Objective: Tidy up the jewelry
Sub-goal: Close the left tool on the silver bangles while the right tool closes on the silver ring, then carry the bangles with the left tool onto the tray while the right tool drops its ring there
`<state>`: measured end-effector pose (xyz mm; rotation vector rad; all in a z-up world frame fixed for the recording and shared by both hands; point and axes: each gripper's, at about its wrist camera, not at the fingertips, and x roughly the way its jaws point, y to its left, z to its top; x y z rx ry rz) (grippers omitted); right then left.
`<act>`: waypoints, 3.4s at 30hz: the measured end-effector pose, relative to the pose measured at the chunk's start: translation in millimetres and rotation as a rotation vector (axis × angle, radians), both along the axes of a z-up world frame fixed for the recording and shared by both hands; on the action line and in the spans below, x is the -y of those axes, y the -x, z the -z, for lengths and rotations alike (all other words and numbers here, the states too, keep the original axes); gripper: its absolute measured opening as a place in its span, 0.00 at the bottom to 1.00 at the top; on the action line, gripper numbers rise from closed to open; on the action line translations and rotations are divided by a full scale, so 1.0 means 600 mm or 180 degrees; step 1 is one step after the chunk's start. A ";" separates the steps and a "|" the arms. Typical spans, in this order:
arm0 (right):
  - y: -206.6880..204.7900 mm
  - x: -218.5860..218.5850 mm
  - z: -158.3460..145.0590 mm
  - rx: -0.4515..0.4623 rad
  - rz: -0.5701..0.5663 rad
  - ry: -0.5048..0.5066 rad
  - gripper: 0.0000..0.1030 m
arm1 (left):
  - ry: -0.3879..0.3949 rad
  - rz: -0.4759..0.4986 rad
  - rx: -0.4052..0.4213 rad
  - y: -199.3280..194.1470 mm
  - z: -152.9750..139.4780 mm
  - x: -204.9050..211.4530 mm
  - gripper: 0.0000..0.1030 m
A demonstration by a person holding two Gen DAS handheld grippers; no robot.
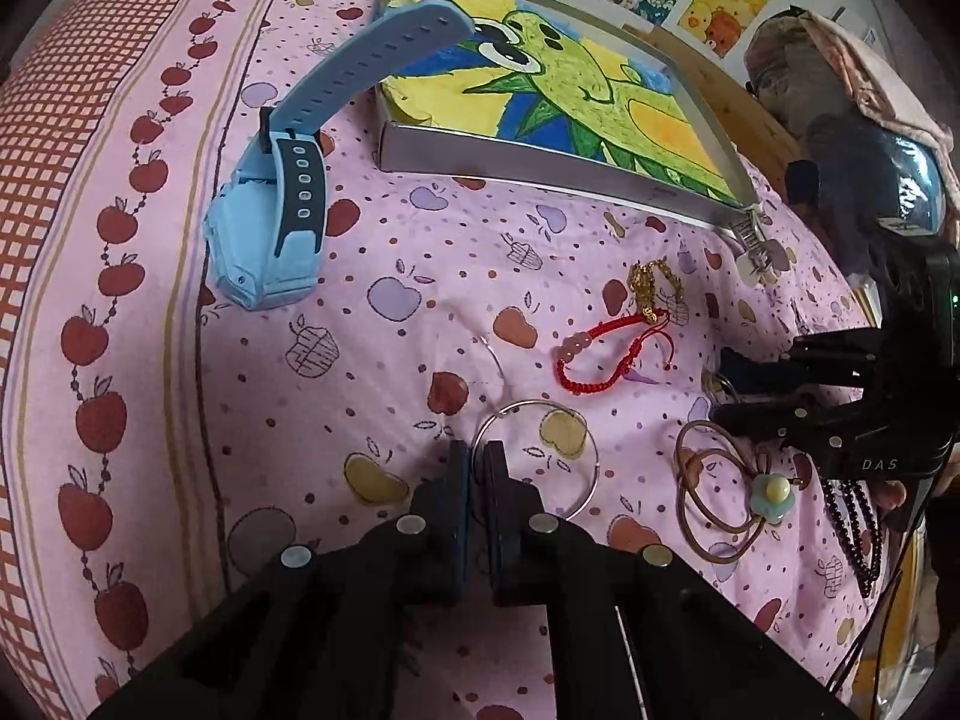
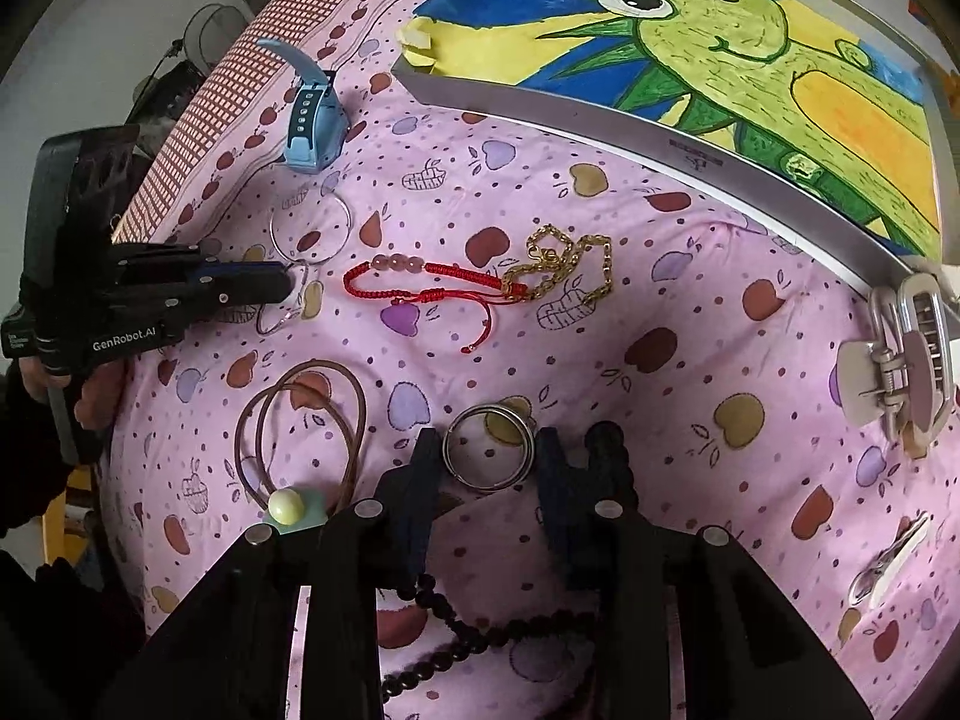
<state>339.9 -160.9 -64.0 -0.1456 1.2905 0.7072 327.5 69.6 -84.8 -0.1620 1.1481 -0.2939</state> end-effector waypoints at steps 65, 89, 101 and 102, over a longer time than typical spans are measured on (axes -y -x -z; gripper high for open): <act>0.122 -0.027 -0.116 0.1095 -0.0073 -0.0118 0.27 | -0.0253 0.0086 0.1085 0.135 -0.167 0.031 0.03; -0.101 0.017 -0.163 0.1441 0.0677 -0.0220 0.27 | -0.0214 -0.0006 0.1245 -0.138 -0.210 0.075 0.03; -0.177 0.007 -0.081 0.1171 0.0890 -0.0036 0.27 | -0.0211 0.0020 0.0821 -0.243 -0.134 0.116 0.03; -0.179 0.007 -0.076 0.1153 0.0898 -0.0014 0.27 | -0.0216 0.0025 0.0793 -0.247 -0.129 0.118 0.03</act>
